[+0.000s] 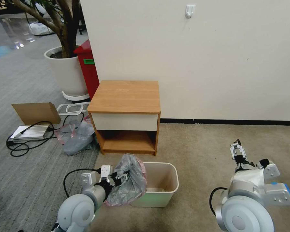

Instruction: Pick up the garbage bag from the table and place it over the trash can.

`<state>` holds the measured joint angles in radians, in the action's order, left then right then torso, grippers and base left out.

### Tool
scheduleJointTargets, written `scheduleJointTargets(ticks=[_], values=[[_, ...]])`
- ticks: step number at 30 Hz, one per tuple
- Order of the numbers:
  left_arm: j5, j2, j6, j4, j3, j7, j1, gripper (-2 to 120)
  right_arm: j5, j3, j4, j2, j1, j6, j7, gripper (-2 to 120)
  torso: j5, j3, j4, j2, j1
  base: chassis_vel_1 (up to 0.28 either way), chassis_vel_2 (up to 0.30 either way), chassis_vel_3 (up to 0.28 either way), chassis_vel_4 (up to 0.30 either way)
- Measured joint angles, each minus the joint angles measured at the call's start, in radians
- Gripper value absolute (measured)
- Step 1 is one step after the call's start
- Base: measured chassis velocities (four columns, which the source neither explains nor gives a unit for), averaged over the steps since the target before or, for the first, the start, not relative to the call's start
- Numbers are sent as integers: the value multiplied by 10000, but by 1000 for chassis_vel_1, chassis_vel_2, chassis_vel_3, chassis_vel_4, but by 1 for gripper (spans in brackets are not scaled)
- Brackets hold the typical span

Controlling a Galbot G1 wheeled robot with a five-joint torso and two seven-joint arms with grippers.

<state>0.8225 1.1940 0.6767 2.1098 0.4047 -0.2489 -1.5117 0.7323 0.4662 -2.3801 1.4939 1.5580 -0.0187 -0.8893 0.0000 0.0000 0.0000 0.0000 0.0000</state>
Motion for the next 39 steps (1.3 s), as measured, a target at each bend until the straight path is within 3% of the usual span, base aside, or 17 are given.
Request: scheduleJointTargets(ticks=[6, 11, 12, 20, 29, 35, 37, 38, 39], values=[[-13, 105, -14, 17, -8, 8, -117, 52, -40, -25, 39, -60, -14, 15, 13, 100, 1, 0, 0, 0, 0, 0, 0, 0, 0], [-81, 110, -16, -216, -134, 22, -43, 37, -168, -51, 36, -42, -12, 18, 20, 100, 0, 0, 0, 0, 0, 0, 0, 0, 0], [-134, 116, -15, -323, -201, 30, 44, 29, -220, -59, 25, -37, 4, 18, 22, 100, 0, 0, 0, 0, 0, 0, 0, 0, 0], [-445, 223, -9, -669, -382, 92, 283, 7, -291, -68, -43, -8, 91, 13, 27, 100, 2, -1, 0, 0, 0, 0, 0, 0, 0], [-913, 347, -96, -850, -536, 296, 250, 5, -350, -87, -107, -1, 87, 10, 35, 100, 6, -2, 1, 1, 0, 0, 0, 0, 0], [-1163, 408, -885, -825, -642, 337, 72, 5, -390, -171, -117, -59, 90, 51, 160, 100, -2, 0, 1, 1, 0, 0, 0, 0, 0], [-1222, 405, -1504, -755, -641, 496, -38, 5, -587, -369, -125, -224, 245, 245, 818, 100, -9, 3, 0, 0, 0, 0, 0, 0, 0], [-1394, 339, -2163, -630, -548, 890, -112, 5, -883, -645, -196, -460, 546, 467, 2019, 100, -5, 1, -3, 0, 0, 0, 0, 0, 0], [-1394, 339, -2163, -630, -548, 890, -112, 5, -883, -645, -196, -460, 546, 467, 2019, 100, -5, 1, -3, 0, 0, 0, 0, 0, 0]])
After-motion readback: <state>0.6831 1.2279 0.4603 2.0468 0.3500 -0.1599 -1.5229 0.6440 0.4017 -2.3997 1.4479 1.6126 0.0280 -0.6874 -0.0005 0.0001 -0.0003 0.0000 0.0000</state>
